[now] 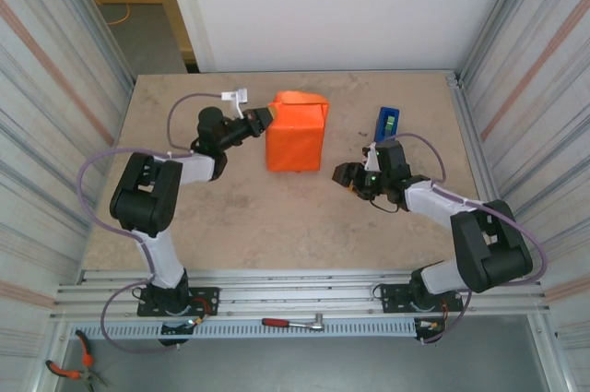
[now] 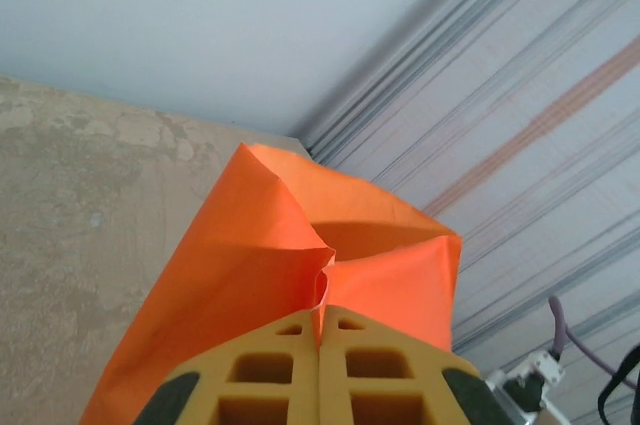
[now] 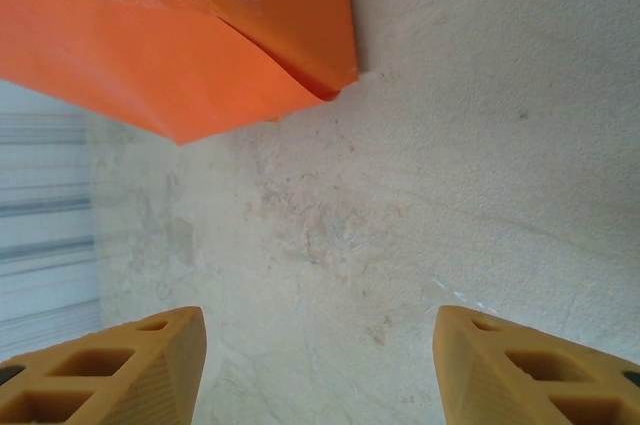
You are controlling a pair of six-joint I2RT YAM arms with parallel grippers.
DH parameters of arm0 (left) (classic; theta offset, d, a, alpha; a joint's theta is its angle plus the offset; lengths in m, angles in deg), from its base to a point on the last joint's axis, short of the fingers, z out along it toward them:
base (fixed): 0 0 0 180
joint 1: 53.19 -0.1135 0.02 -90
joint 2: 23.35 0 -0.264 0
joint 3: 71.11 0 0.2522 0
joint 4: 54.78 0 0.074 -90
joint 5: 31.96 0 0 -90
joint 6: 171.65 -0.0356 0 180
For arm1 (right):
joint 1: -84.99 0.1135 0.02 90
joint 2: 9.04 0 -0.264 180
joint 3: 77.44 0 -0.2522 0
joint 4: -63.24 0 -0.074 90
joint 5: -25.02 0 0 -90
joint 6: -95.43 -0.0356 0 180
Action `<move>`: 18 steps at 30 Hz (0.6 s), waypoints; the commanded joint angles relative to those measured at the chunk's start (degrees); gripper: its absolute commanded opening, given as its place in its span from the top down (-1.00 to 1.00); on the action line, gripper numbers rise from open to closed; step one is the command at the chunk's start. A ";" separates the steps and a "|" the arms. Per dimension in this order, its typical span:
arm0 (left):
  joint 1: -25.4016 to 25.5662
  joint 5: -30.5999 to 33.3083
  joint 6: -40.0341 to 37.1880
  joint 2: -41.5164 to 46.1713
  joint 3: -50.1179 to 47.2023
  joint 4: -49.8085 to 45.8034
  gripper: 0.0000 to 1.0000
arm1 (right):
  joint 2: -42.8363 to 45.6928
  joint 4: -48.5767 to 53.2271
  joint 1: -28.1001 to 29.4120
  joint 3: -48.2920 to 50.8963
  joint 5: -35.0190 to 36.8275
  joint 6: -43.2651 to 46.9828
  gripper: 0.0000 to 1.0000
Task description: Wrap the gift box in paper
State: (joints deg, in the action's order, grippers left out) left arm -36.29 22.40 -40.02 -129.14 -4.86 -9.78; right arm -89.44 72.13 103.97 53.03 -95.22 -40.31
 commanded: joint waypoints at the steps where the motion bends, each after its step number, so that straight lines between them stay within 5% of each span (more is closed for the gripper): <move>1: 0.30 -1.80 -2.08 2.78 -4.90 14.39 1.00 | 2.93 3.08 -0.31 -2.02 0.17 1.92 -0.24; 18: 0.89 -3.94 -2.47 5.44 -15.22 20.19 0.97 | 6.12 8.28 2.75 -13.28 6.08 3.81 -0.66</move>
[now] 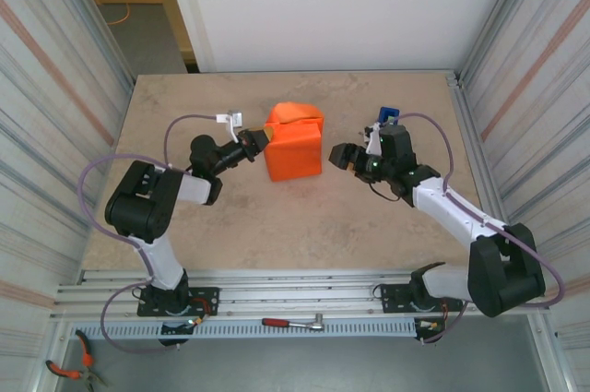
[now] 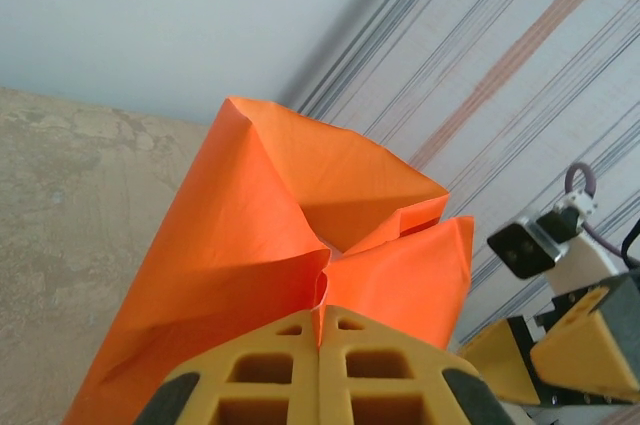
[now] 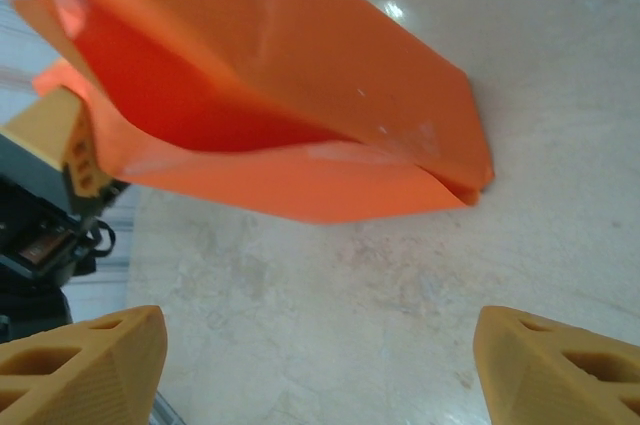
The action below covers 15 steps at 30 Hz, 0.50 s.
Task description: Wrap the gift box in paper
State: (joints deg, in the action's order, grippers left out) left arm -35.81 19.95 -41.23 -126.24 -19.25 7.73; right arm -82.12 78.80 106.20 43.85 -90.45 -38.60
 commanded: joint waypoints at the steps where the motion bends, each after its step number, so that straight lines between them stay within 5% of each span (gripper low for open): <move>1: 0.39 -1.55 -1.22 2.65 -0.92 2.60 0.96 | -1.78 2.02 0.56 -5.53 1.51 2.45 -0.69; 8: 0.72 -0.89 -1.18 3.56 -1.21 1.42 0.54 | -9.11 6.43 0.43 -18.59 2.74 5.38 -0.84; 15: 0.72 -0.93 -1.44 4.21 -0.74 -0.44 0.35 | -20.24 19.11 0.14 -35.58 5.38 9.20 -0.83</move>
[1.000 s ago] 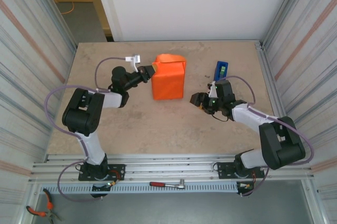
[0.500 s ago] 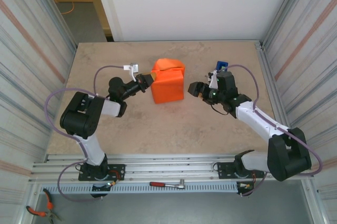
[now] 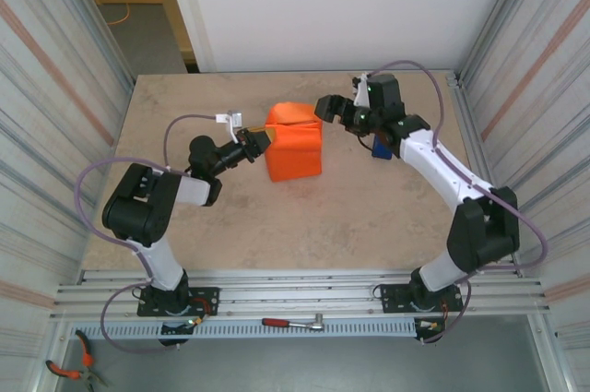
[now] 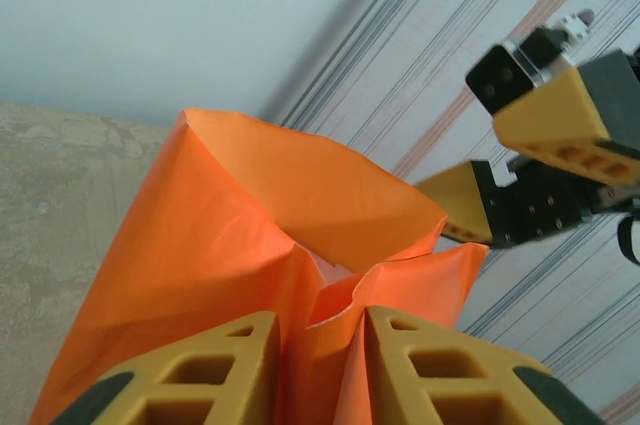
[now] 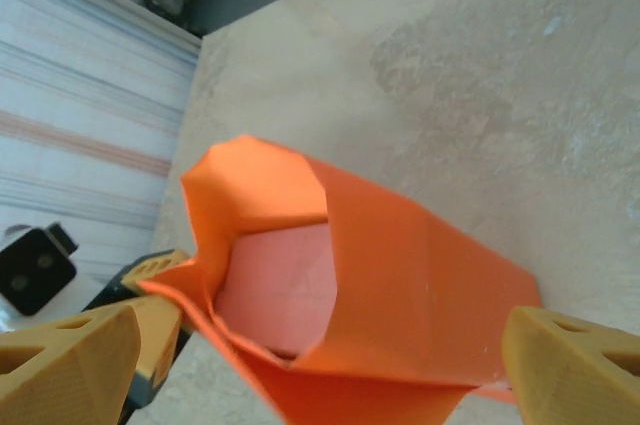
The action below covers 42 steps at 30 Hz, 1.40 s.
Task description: Wrap the gift box in paper
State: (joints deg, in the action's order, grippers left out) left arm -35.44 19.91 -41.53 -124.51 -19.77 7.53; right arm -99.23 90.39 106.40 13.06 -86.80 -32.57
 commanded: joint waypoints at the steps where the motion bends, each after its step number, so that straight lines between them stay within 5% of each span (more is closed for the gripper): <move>1: 0.38 -0.73 -0.91 2.63 -0.23 -0.32 0.27 | -4.73 9.32 -0.14 -7.00 1.58 3.72 -0.82; 5: 0.28 0.25 -0.35 4.54 0.41 -2.70 -0.07 | -10.25 16.30 -0.05 -14.88 0.91 5.92 -0.76; 13: -2.52 2.43 3.47 12.31 2.37 -12.26 -0.37 | -18.86 27.77 0.20 -27.85 0.01 7.79 -0.60; 19: -3.40 7.75 -5.66 20.90 15.52 -53.93 -0.40 | -22.64 35.12 1.10 -35.88 1.59 9.83 -0.57; 25: -1.91 12.12 -15.33 17.67 32.68 -83.70 -0.43 | -25.94 40.82 2.11 -41.39 3.75 12.41 -0.57; 34: 3.84 25.30 -24.34 8.18 49.84 -106.32 -0.43 | -29.37 48.95 4.17 -47.37 11.26 16.23 -0.55; 42: 5.01 28.33 -25.47 4.27 51.80 -110.57 -0.36 | -29.49 50.15 4.08 -47.13 13.04 16.77 -0.25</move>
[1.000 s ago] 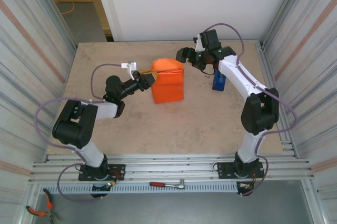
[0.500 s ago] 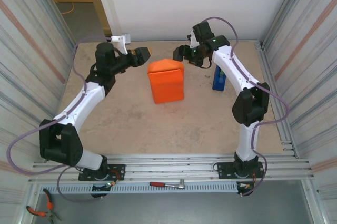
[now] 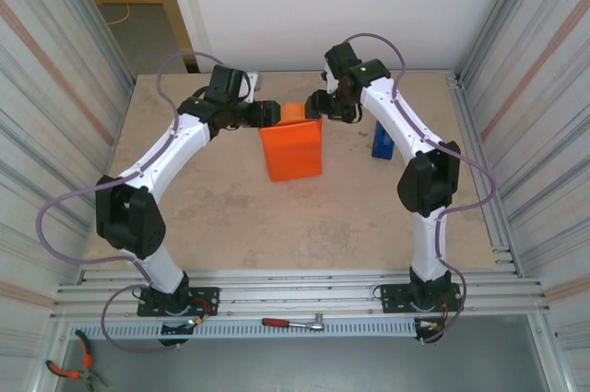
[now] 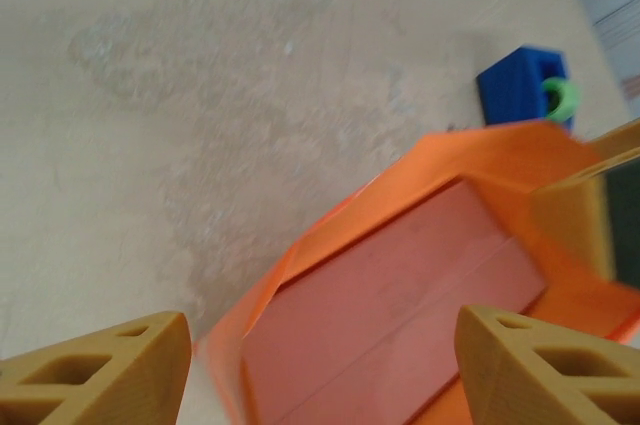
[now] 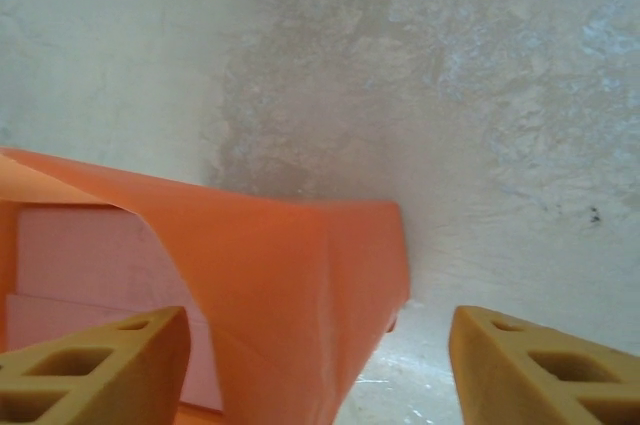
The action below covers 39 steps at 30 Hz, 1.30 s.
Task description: Wrap the gift box in paper
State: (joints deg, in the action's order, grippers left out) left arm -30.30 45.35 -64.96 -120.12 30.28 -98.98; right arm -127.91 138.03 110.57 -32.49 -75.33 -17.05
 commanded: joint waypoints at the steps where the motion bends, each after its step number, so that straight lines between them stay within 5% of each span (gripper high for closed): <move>1: -0.12 2.93 -2.09 -0.23 1.51 -4.07 -0.31 | -0.80 2.55 -0.11 -1.51 1.56 1.21 -0.19; 4: -0.13 1.63 -2.07 -1.04 1.42 -3.69 0.15 | -0.49 2.51 -0.27 -1.19 0.72 1.04 0.28; 7: 0.33 -0.87 -1.96 -1.66 2.13 -2.56 0.68 | 0.78 2.60 -0.36 -0.68 0.33 0.78 0.95; 10: 1.97 -1.19 -2.30 -0.90 2.80 -2.02 0.93 | 4.13 1.62 -0.36 1.77 0.34 0.39 1.00; 23: 5.05 -1.13 -1.13 3.17 -2.46 2.97 0.93 | 22.14 -9.07 -0.36 25.48 0.00 -4.97 1.00; 25: 5.05 -1.93 -0.68 3.08 -3.24 3.94 0.88 | 23.81 -11.08 -0.50 29.17 0.06 -5.95 0.99; 27: 5.12 -2.07 -0.11 3.04 -4.17 5.29 0.72 | 24.53 -12.46 -0.95 31.58 -0.13 -6.74 0.78; 34: 3.83 -1.20 0.20 6.55 -6.01 12.02 -0.31 | 26.55 -13.21 -4.06 31.50 -2.59 -7.80 0.02; 39: 1.93 0.71 1.81 14.93 -15.48 23.98 -0.68 | 32.11 -14.89 -5.83 33.22 -2.93 -9.27 -0.56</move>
State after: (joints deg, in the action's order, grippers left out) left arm -27.41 44.67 -64.02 -110.96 18.33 -83.92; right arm -101.15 124.72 105.28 0.05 -77.14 -24.96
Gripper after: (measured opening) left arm 0.818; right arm 0.759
